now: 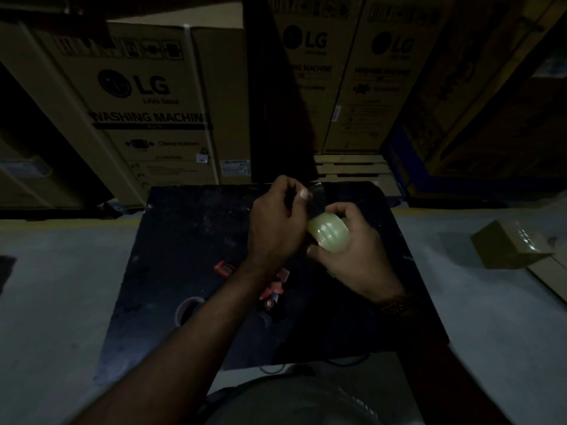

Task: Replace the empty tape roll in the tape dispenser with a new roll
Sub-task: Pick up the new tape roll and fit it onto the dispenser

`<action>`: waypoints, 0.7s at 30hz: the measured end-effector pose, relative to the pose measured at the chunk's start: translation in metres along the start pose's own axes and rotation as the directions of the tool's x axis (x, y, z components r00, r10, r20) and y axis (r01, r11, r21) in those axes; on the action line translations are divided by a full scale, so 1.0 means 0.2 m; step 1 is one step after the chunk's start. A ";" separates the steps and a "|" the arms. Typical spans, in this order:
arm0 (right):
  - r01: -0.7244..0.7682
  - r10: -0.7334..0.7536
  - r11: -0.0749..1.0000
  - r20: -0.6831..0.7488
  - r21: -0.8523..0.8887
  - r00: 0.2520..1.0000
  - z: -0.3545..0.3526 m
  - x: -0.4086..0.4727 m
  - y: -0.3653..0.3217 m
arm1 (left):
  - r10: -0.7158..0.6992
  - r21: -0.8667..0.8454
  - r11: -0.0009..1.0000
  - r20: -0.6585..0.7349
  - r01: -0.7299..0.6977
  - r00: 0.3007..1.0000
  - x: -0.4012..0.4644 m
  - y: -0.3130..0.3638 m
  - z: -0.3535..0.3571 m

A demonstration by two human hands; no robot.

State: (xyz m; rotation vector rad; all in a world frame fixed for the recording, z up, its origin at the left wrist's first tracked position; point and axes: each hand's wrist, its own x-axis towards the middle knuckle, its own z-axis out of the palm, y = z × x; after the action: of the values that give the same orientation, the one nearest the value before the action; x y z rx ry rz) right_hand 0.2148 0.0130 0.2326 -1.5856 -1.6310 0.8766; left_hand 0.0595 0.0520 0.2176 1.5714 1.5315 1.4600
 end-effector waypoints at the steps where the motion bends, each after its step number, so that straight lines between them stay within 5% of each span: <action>1: 0.014 -0.014 1.000 -0.015 -0.027 1.000 0.01 0.00 0.00 | -0.007 -0.013 1.000 0.008 0.007 1.000 0.00 0.00 0.00; 6: 0.030 -0.033 0.998 -0.063 -0.047 0.997 0.02 0.01 0.01 | -0.115 -0.157 0.979 0.097 0.129 0.989 0.03 -0.04 0.00; 11: 0.006 -0.005 1.000 -0.065 0.022 0.998 -0.01 0.02 0.01 | -0.329 -0.408 0.798 0.322 0.443 0.888 0.08 -0.07 -0.04; 15: -0.036 0.039 0.989 -0.019 0.141 0.999 -0.03 0.04 0.01 | -0.428 -0.400 0.700 0.429 0.592 0.796 0.04 -0.17 -0.05; 21: -0.088 0.081 0.954 0.037 0.286 0.996 -0.02 0.04 0.02 | -0.390 -0.368 0.600 0.640 0.710 0.662 -0.06 -0.29 -0.05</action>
State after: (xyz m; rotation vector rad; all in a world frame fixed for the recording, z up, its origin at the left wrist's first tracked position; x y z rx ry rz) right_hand 0.2189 0.0207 0.2318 -1.4521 -1.3866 1.1270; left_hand 0.0320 0.0521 0.1654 0.8298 0.9672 0.9006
